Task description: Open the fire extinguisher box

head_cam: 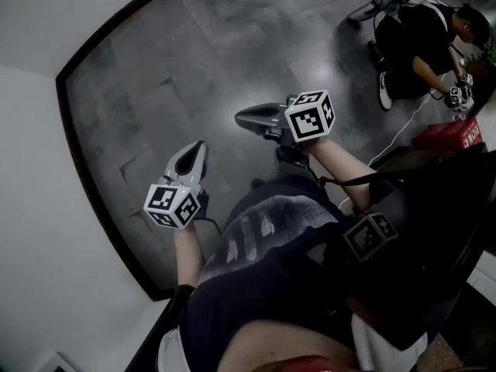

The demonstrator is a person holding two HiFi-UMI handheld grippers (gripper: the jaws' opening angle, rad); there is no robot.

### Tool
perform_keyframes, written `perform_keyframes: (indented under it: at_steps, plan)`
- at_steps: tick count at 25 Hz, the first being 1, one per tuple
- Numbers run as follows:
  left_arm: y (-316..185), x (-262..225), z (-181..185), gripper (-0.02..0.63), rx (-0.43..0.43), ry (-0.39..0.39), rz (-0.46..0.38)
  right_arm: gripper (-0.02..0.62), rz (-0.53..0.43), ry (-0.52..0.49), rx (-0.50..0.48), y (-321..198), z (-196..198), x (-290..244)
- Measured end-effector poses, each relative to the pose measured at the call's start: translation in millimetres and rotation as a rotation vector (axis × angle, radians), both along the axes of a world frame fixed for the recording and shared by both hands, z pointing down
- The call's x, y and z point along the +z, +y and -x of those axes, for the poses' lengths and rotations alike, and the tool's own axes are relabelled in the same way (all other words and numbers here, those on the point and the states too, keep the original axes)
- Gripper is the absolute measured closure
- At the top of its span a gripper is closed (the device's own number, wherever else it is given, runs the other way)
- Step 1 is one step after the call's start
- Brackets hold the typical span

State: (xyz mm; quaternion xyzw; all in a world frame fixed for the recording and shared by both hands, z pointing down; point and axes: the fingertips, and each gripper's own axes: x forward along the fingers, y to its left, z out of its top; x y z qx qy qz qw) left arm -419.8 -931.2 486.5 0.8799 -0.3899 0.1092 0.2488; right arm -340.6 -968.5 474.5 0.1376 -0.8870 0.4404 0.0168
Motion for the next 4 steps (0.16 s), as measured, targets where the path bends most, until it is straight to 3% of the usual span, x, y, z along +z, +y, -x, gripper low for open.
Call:
perform_keyframes:
  at_steps: [4]
  plan:
    - [-5,16,-29,0.606,0.017,-0.004,0.01,0.595,0.045,-0.042,0.023,-10,-29,19]
